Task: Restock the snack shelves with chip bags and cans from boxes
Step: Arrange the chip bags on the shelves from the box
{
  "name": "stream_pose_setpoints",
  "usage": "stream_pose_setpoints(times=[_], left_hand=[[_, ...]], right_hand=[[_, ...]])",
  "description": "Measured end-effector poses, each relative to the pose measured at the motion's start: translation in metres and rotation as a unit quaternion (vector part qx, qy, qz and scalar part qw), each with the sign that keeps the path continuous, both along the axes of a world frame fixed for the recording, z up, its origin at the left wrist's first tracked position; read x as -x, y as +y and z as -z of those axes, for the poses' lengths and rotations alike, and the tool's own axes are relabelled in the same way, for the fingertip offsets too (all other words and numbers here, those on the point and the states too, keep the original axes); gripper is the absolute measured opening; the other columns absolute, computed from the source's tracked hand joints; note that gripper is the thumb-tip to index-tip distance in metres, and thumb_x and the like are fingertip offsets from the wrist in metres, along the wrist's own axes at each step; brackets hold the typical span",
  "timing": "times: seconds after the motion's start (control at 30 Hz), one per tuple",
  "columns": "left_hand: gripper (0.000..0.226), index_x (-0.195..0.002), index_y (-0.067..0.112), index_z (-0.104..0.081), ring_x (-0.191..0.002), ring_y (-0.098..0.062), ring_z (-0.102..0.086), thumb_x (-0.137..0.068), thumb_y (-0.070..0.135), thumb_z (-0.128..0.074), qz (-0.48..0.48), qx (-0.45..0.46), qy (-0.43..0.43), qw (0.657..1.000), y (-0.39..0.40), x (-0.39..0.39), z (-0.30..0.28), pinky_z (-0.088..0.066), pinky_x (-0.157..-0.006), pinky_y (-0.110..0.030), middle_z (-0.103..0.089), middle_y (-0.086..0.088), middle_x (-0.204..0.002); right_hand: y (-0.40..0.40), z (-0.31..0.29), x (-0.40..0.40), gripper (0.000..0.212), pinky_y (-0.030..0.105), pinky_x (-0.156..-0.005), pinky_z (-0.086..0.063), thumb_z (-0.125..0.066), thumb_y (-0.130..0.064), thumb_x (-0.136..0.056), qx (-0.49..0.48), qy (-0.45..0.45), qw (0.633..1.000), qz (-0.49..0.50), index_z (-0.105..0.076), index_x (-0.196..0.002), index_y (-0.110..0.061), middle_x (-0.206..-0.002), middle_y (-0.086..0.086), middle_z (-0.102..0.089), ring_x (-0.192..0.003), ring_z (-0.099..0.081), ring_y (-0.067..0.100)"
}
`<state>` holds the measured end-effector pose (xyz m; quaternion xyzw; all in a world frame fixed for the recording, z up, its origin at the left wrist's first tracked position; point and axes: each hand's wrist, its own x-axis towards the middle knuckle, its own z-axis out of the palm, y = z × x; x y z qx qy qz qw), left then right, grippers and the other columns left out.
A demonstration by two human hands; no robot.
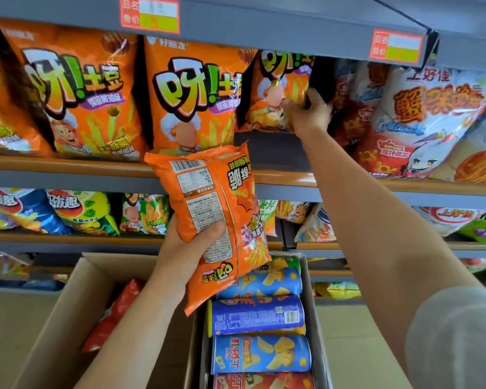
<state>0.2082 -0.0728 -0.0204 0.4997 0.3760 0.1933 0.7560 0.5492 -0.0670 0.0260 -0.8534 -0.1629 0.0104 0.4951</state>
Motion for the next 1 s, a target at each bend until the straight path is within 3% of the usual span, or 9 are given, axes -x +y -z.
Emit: stream_pose_setpoints(times=[0.23, 0.33, 0.43, 0.57, 0.7, 0.8, 0.87, 0.93, 1.0], left_hand=[[0.066, -0.124, 0.041, -0.057, -0.093, -0.008, -0.073, -0.062, 0.036, -0.079, 0.009, -0.001, 0.002, 1.000, 0.000, -0.002, 0.004, -0.056, -0.075, -0.032, -0.075, 0.014, -0.108], [0.071, -0.127, 0.040, -0.057, -0.097, -0.011, -0.073, -0.059, 0.038, -0.080, 0.012, -0.006, 0.012, 1.000, 0.003, -0.003, 0.004, -0.057, -0.079, -0.035, -0.075, 0.012, -0.110], [0.080, -0.130, 0.039, -0.056, -0.099, -0.012, -0.073, -0.055, 0.044, -0.082, 0.012, -0.014, 0.020, 1.000, 0.004, -0.003, 0.005, -0.058, -0.081, -0.037, -0.074, 0.011, -0.112], [0.075, -0.130, 0.039, -0.056, -0.097, -0.010, -0.073, -0.060, 0.042, -0.081, 0.014, -0.021, 0.015, 1.000, -0.002, -0.003, 0.005, -0.058, -0.077, -0.034, -0.074, 0.012, -0.112], [0.068, -0.126, 0.036, -0.059, -0.098, -0.014, -0.073, -0.061, 0.042, -0.080, 0.007, -0.011, 0.008, 1.000, -0.006, -0.004, 0.004, -0.058, -0.081, -0.038, -0.075, 0.008, -0.111], [0.073, -0.136, 0.032, -0.055, -0.098, -0.017, -0.074, -0.071, 0.049, -0.083, 0.005, 0.000, 0.000, 1.000, -0.002, -0.004, 0.004, -0.058, -0.079, -0.037, -0.074, 0.002, -0.115], [0.077, -0.143, 0.021, -0.049, -0.086, -0.006, -0.074, -0.078, 0.050, -0.075, -0.007, -0.012, 0.015, 1.000, 0.008, -0.007, -0.002, -0.058, -0.072, -0.026, -0.072, -0.004, -0.116], [0.090, -0.149, 0.005, -0.040, -0.077, 0.001, -0.069, -0.078, 0.049, -0.076, 0.020, -0.037, 0.013, 0.999, 0.015, 0.000, -0.008, -0.055, -0.081, -0.021, -0.063, -0.009, -0.121], [0.060, -0.146, -0.006, -0.038, -0.063, 0.003, -0.068, -0.100, 0.026, -0.058, 0.081, -0.046, -0.046, 0.995, 0.019, 0.007, -0.008, -0.051, -0.069, -0.010, -0.060, -0.018, -0.122]], right_hand=[[0.009, -0.003, 0.000, 0.047, 0.019, -0.100, -0.042, -0.071, -0.024, -0.089, -0.067, -0.003, 0.998, 0.020, -0.060, -0.134, -0.023, -0.133, 0.012, -0.042, -0.108, -0.055, 0.023], [0.006, -0.009, 0.009, 0.050, 0.029, -0.097, -0.050, -0.069, -0.021, -0.086, -0.081, 0.002, 0.997, 0.017, -0.058, -0.135, -0.021, -0.128, 0.010, -0.054, -0.104, -0.059, 0.020], [-0.007, -0.022, 0.033, 0.062, 0.032, -0.098, -0.048, -0.066, -0.023, -0.085, -0.080, 0.005, 0.997, 0.022, -0.043, -0.142, -0.017, -0.135, 0.011, -0.049, -0.114, -0.055, 0.022], [-0.052, -0.021, 0.107, 0.030, 0.039, -0.092, -0.050, -0.058, -0.019, -0.082, -0.191, -0.055, 0.980, 0.011, -0.056, -0.112, -0.019, -0.110, 0.004, -0.061, -0.102, -0.059, 0.018], [-0.097, 0.012, 0.176, 0.012, 0.014, -0.075, -0.045, -0.057, -0.009, -0.094, -0.157, 0.012, 0.984, -0.087, -0.066, -0.095, -0.016, -0.089, -0.009, -0.066, -0.080, -0.058, -0.004], [-0.121, 0.028, 0.201, 0.016, 0.016, -0.081, -0.048, -0.053, -0.027, -0.102, -0.112, 0.173, 0.965, -0.162, -0.069, -0.104, -0.026, -0.097, -0.011, -0.073, -0.090, -0.066, -0.004], [-0.136, 0.030, 0.208, 0.025, 0.021, -0.078, -0.053, -0.045, -0.026, -0.106, -0.148, 0.266, 0.932, -0.199, -0.069, -0.111, -0.028, -0.099, -0.008, -0.076, -0.093, -0.071, 0.005], [-0.152, 0.036, 0.211, 0.034, 0.025, -0.077, -0.057, -0.045, -0.011, -0.106, -0.190, 0.262, 0.918, -0.230, -0.058, -0.134, -0.023, -0.114, -0.001, -0.073, -0.098, -0.071, 0.011], [-0.166, 0.044, 0.210, 0.070, 0.029, -0.097, -0.053, -0.062, -0.006, -0.097, -0.118, 0.139, 0.941, -0.287, -0.032, -0.153, -0.035, -0.147, 0.002, -0.049, -0.127, -0.057, 0.013]])
